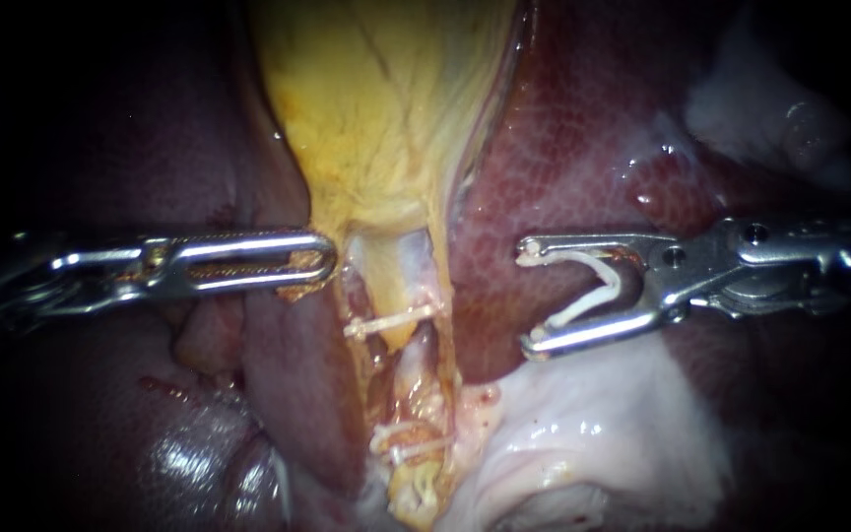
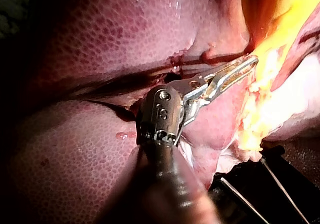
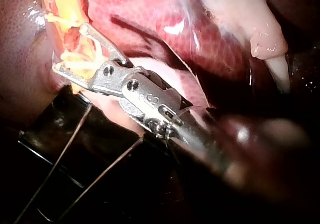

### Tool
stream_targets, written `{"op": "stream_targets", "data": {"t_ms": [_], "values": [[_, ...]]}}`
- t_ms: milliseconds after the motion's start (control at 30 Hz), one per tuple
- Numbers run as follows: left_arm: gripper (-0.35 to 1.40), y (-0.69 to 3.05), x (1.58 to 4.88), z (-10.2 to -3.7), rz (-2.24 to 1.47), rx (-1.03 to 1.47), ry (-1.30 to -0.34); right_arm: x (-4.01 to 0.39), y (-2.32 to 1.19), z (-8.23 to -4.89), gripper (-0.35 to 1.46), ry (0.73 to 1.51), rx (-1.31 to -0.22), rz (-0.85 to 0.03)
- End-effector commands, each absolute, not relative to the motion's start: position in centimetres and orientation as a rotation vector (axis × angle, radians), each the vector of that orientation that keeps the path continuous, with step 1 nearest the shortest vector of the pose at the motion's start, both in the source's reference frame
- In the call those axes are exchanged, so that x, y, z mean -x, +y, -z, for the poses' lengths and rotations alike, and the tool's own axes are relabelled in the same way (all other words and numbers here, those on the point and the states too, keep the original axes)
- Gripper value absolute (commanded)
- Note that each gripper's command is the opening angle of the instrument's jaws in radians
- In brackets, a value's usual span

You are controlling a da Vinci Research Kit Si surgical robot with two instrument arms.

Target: Clipping first clip right tube

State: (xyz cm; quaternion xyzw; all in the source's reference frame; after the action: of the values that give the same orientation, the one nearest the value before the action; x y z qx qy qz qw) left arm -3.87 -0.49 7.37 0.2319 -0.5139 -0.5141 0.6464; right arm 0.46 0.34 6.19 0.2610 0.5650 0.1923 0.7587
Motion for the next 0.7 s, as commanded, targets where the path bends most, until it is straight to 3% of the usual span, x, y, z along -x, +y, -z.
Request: {"op": "stream_targets", "data": {"t_ms": [33, 400, 700], "values": [[-0.35, -0.48, 3.86, -7.36, 1.169, -0.529, -1.169, -0.46, 0.34, -6.18, 0.6, 1.231, -0.568, -0.419], [-0.35, -0.11, 3.32, -6.95, 1.211, -0.528, -1.174, -0.52, 0.17, -6.39, 0.6, 1.236, -0.594, -0.379], [-0.35, -0.11, 3.23, -6.88, 1.215, -0.518, -1.178, -0.79, -0.25, -7.2, 0.6, 1.131, -0.692, -0.402]]}}
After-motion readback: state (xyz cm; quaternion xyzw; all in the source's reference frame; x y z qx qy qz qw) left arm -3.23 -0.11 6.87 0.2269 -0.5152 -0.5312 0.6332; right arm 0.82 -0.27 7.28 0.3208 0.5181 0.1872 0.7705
